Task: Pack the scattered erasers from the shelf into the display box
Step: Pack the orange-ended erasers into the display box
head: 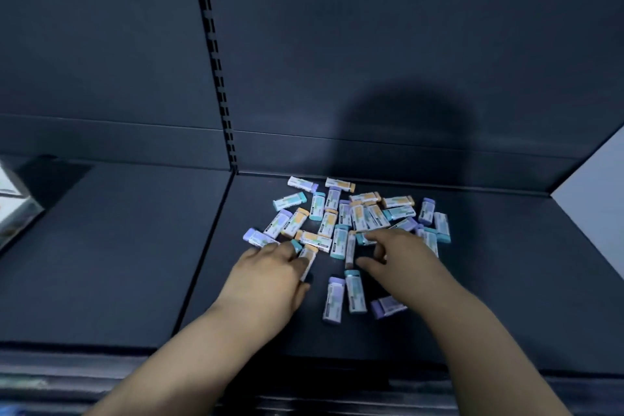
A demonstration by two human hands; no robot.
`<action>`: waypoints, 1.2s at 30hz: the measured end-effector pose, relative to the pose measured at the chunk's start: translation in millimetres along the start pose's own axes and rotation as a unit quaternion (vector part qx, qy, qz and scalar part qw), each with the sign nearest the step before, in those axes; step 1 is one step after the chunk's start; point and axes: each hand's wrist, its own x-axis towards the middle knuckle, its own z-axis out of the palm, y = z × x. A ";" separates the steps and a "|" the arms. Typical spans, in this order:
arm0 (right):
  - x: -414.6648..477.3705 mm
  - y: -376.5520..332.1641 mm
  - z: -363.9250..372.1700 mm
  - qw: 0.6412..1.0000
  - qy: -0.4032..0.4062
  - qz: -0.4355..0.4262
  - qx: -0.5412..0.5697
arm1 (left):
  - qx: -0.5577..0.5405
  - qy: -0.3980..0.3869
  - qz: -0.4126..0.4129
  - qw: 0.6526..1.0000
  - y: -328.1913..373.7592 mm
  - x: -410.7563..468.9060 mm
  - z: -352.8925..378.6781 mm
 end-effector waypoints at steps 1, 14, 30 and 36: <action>3.2 -0.8 1.9 1.000 -0.012 -0.009 0.012 | 0.000 0.000 -0.007 1.000 1.4 0.7 1.3; 30.3 1.0 9.1 0.996 -0.072 -0.043 0.037 | -0.034 -0.033 -0.048 0.998 -1.0 11.6 -2.4; 3.0 -22.4 4.4 0.980 -0.100 -0.138 -0.106 | -0.026 -0.051 -0.026 0.998 -3.2 20.0 -7.6; -2.1 -6.1 -1.5 0.987 -0.098 -0.111 -0.062 | -0.018 -0.138 -0.020 0.990 -13.6 35.6 -21.9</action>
